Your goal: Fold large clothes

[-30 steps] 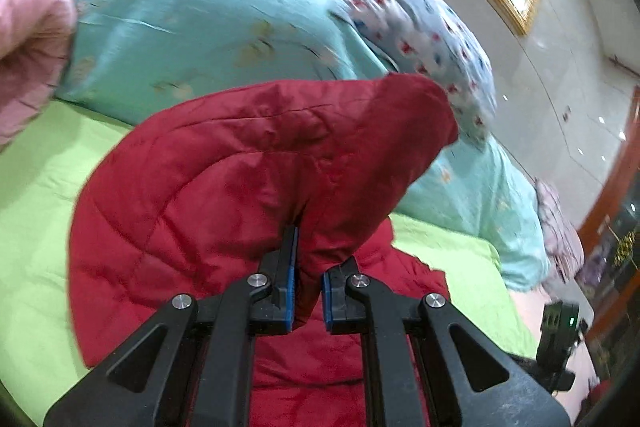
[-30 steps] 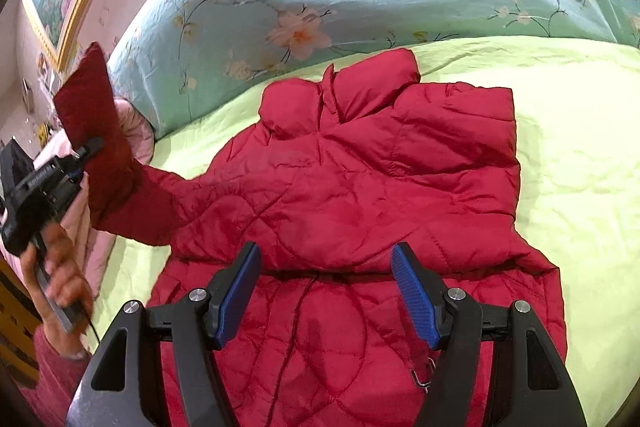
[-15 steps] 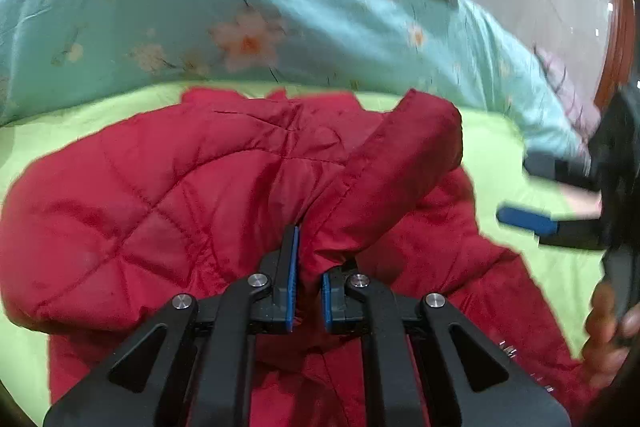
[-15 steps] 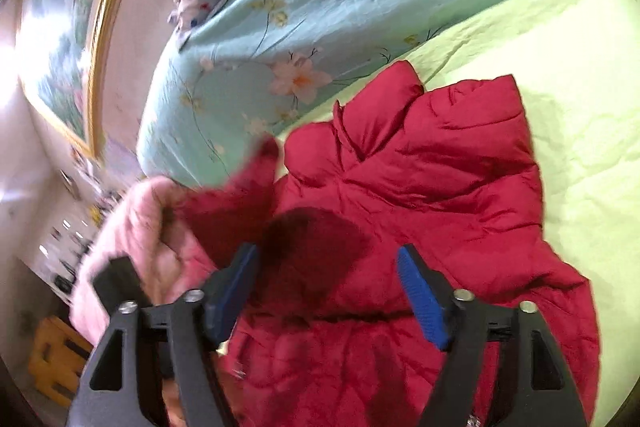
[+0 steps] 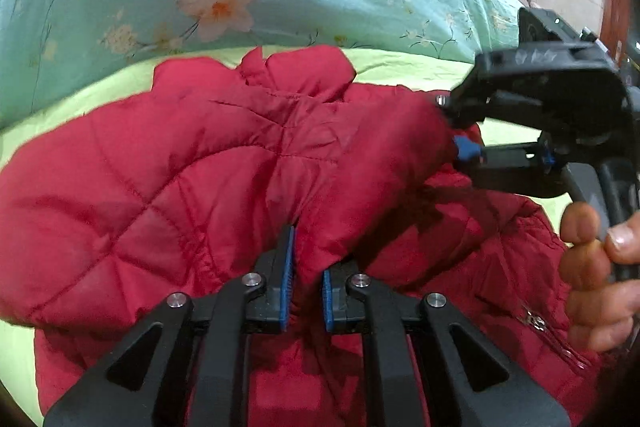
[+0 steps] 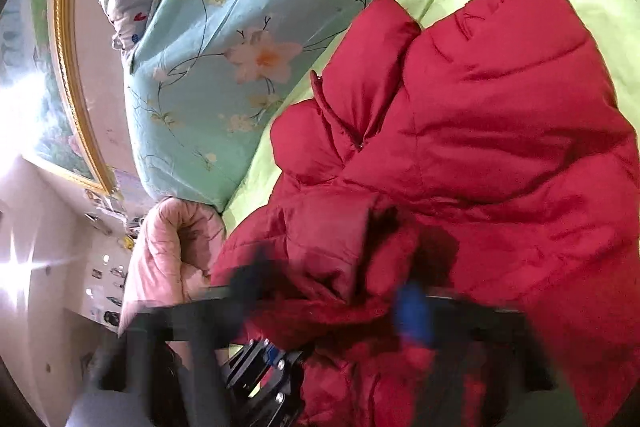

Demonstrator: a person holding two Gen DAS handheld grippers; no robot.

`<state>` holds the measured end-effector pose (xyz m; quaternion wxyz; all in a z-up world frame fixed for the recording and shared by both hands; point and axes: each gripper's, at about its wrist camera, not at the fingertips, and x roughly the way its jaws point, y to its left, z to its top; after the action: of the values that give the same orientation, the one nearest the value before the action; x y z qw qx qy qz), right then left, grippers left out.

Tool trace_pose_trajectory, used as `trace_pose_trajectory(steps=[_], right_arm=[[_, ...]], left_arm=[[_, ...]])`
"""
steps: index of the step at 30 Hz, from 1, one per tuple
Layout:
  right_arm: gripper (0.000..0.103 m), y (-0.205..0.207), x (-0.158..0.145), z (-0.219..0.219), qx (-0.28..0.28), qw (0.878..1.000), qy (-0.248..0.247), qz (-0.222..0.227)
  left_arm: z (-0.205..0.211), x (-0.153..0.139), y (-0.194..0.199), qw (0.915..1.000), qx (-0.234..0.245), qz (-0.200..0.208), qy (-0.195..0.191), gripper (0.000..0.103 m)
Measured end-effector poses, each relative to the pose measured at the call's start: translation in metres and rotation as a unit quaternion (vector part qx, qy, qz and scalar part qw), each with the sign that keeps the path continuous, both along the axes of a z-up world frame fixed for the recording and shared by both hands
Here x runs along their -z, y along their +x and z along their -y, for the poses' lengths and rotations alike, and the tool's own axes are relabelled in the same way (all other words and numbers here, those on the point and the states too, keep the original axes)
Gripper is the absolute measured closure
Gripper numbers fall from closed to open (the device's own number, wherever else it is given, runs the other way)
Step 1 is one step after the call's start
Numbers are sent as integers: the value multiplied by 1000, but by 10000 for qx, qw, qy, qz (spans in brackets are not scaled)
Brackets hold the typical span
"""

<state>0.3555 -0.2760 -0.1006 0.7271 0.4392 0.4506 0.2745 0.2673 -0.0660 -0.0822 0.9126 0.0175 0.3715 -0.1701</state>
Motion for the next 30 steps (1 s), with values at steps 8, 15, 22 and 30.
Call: trace_pose_trajectory(steps=[8, 15, 22, 30], right_arm=[[90, -7, -12, 6, 13, 9990, -341, 300], [92, -9, -40, 29, 274, 9968, -282, 694], [93, -17, -55, 57, 603, 9899, -916, 903], [70, -12, 5, 47, 489, 9771, -2065, 167]], left_arm=[[-70, -8, -32, 9976, -300, -231, -580, 83], [-159, 25, -23, 9759, -1711, -915, -995, 83], [-186, 33, -13, 9582, -2438, -946, -1159, 70], [-195, 21, -35, 9626, -2210, -957, -1239, 68]])
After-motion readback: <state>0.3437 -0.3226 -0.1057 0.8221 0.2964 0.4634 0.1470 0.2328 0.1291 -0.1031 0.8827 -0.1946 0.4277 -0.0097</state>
